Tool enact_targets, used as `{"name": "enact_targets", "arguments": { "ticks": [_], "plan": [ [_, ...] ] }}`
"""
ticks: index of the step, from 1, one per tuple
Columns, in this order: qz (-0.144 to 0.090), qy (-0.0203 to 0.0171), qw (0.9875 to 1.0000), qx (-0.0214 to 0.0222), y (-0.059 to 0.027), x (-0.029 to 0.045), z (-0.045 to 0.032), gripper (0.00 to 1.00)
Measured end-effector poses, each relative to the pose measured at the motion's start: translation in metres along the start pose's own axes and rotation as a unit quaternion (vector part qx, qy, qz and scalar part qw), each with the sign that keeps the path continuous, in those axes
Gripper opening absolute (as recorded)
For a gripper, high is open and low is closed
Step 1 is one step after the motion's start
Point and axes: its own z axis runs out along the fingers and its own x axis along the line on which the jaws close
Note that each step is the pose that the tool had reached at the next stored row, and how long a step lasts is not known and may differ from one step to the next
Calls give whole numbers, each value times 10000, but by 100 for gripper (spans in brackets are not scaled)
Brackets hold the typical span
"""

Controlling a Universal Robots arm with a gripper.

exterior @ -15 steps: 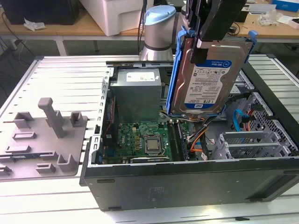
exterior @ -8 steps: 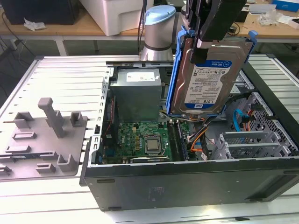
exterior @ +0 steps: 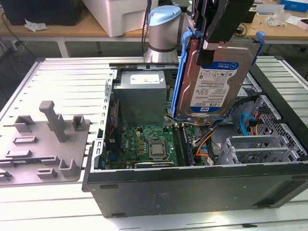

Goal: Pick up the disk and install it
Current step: 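Insert the disk into the insertion slot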

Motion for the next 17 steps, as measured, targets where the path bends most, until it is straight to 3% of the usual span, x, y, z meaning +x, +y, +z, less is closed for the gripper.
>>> {"name": "enact_targets", "arguments": {
  "ticks": [6,8,17],
  "plan": [
    [-4,0,10000,3,-5,1,1,36],
    [-11,0,10000,28,-5,1,2,36],
    [-10,3,9998,211,-5,5,7,36]
  ]
}}
